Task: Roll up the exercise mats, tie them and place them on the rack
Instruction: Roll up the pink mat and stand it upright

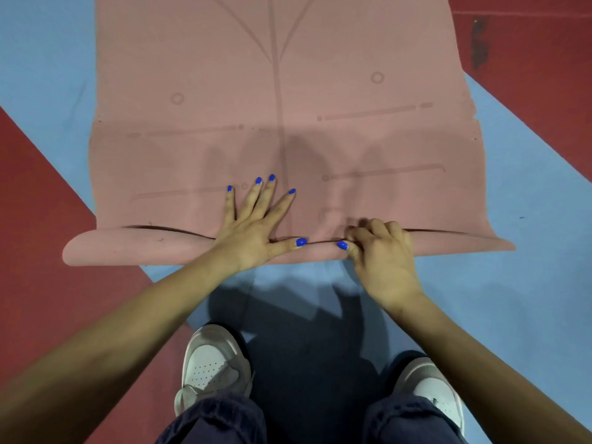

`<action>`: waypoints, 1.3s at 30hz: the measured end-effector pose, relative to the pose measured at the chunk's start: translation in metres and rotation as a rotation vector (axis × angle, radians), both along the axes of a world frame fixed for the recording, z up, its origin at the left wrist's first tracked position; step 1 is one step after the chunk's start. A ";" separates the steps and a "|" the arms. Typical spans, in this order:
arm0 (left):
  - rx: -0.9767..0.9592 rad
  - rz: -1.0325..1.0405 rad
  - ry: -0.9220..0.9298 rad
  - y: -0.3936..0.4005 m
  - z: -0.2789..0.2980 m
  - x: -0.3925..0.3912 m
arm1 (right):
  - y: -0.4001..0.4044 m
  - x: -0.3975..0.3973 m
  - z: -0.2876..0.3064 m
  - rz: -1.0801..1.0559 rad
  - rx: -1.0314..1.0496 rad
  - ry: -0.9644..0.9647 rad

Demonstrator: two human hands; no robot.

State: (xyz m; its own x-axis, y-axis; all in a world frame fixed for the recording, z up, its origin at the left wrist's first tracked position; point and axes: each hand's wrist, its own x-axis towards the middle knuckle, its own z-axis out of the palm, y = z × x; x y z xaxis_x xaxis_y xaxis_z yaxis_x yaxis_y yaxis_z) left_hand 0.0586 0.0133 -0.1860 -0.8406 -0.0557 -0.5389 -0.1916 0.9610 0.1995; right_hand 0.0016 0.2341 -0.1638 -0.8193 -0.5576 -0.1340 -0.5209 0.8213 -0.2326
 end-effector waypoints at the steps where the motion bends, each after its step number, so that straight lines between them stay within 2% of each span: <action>1: 0.001 0.001 0.009 0.000 0.000 0.000 | 0.002 -0.004 -0.002 0.026 -0.024 -0.033; 4: 0.011 0.013 0.046 0.000 -0.002 0.002 | 0.002 -0.015 0.004 0.052 -0.025 -0.201; 7: 0.014 0.053 0.117 0.001 -0.001 0.002 | -0.004 -0.022 0.004 0.058 0.074 -0.274; 9: 0.023 0.074 0.134 0.002 0.000 0.002 | -0.009 -0.025 0.004 -0.037 0.066 -0.305; 12: 0.024 0.082 0.152 0.002 -0.001 0.002 | -0.010 -0.026 0.002 -0.233 -0.052 -0.312; 15: 0.030 0.094 0.207 0.001 -0.003 0.002 | -0.006 -0.025 -0.008 -0.073 -0.013 -0.015; 19: 0.007 0.078 0.402 0.001 -0.010 0.002 | 0.005 -0.035 -0.020 0.286 -0.206 0.253; 23: -0.005 0.009 0.587 -0.002 -0.020 -0.001 | 0.008 -0.048 -0.031 0.526 -0.297 0.325; 27: 0.026 -0.015 0.586 -0.006 -0.021 -0.004 | 0.016 -0.046 -0.030 0.602 -0.417 0.308; 29: 0.034 -0.017 0.570 -0.006 -0.021 -0.004 | 0.029 -0.045 -0.026 0.611 -0.388 0.338; 32: 0.041 -0.003 0.575 -0.005 -0.022 -0.004 | 0.052 -0.038 -0.025 0.449 -0.193 0.429; 35: 0.038 0.002 0.572 -0.006 -0.021 -0.003 | 0.055 -0.022 -0.022 0.116 -0.055 0.340; 37: 0.029 0.001 0.573 -0.005 -0.020 -0.004 | 0.052 -0.014 -0.020 -0.071 -0.109 0.185; 39: 0.017 -0.005 0.579 -0.006 -0.020 -0.004 | 0.052 -0.013 -0.017 -0.169 -0.254 0.020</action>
